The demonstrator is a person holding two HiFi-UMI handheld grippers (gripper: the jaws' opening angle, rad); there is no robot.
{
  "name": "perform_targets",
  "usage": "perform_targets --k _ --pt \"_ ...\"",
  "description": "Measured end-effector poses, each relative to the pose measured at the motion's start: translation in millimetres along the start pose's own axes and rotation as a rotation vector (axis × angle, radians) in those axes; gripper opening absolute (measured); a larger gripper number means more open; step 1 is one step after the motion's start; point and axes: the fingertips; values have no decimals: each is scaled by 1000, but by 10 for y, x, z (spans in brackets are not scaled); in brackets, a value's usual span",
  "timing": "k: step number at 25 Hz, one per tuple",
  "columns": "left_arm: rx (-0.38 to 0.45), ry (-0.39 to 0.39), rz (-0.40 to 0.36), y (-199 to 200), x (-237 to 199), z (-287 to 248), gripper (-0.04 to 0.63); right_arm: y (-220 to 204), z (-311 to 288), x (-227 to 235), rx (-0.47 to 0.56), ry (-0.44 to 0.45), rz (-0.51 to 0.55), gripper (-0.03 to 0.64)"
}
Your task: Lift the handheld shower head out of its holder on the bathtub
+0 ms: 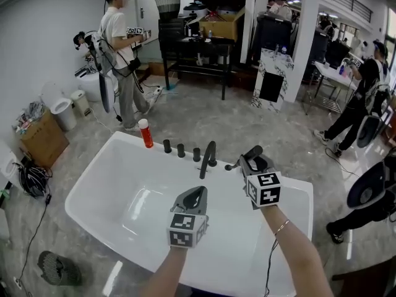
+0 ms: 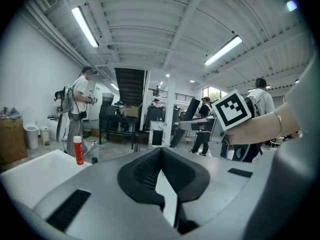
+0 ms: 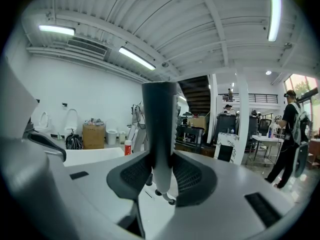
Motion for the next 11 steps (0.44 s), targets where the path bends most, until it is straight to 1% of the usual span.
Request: perform_targets --k 3,7,11 --pt "8 1 -16 28 -10 11 20 0 -2 -28 -2 3 3 133" --pt "12 -2 -11 113 27 41 20 41 17 -62 -7 10 8 133" --pt "8 -4 -13 59 23 52 20 22 32 -72 -6 10 10 133"
Point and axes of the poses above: the fingertips, and each gripper's own axes: z backward along the fingers, x to its right, y out of its top, and after that the axes turned 14 degrees about x, right-handed
